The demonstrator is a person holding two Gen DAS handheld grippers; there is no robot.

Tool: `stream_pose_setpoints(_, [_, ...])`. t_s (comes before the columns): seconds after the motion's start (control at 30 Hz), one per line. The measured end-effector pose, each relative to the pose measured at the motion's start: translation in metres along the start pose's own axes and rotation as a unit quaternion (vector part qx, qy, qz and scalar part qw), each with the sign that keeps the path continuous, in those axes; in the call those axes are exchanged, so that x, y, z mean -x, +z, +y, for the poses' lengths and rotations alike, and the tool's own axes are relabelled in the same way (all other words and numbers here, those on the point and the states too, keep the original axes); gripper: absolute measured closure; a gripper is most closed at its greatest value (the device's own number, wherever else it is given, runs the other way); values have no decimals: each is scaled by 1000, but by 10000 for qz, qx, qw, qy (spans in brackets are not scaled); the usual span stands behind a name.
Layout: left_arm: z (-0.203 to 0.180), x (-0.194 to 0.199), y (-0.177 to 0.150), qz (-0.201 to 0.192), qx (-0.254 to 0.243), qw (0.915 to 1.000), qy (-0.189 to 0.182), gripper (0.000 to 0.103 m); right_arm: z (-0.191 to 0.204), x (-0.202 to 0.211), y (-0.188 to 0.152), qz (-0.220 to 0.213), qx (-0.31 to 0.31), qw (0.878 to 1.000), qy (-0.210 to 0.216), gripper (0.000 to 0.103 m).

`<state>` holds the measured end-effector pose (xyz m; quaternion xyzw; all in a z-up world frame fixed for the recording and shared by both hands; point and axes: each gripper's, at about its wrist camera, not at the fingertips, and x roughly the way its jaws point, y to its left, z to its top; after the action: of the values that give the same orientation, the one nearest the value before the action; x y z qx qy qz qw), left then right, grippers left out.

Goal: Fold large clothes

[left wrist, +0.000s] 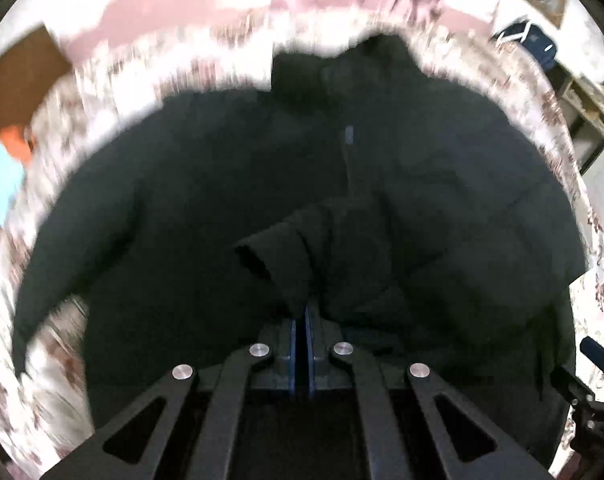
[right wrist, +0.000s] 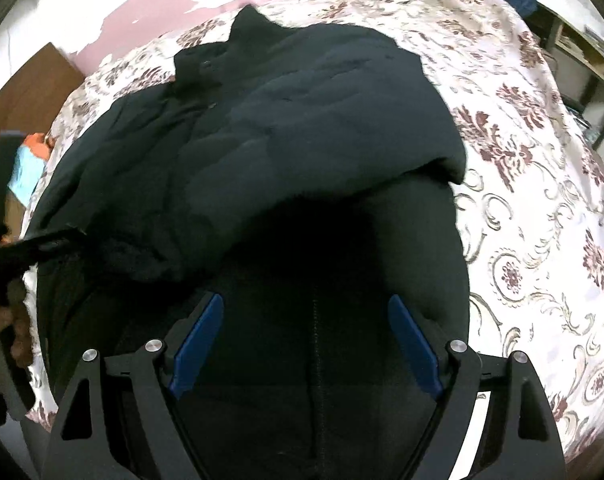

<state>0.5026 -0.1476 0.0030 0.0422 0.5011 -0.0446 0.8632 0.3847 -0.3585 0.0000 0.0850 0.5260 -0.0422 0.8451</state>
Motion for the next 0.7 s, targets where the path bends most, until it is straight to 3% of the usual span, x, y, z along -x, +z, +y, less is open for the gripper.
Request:
stream_pose_setpoints(0.13, [35, 36, 28, -615, -34, 9981, 89, 99, -5, 13, 11, -350, -98, 9993, -102, 22])
stream_pose_setpoints(0.37, [88, 43, 60, -827, -165, 9957, 393, 99, 23, 22, 59, -963, -3, 9953, -39, 22])
stream_pose_setpoints(0.57, [106, -1, 54, -302, -397, 9972, 549, 99, 75, -17, 97, -950, 575, 9938, 61, 23])
stream_pose_setpoints(0.7, [112, -44, 39, 281, -346, 9987, 267, 99, 110, -67, 122, -656, 935, 9933, 191, 23])
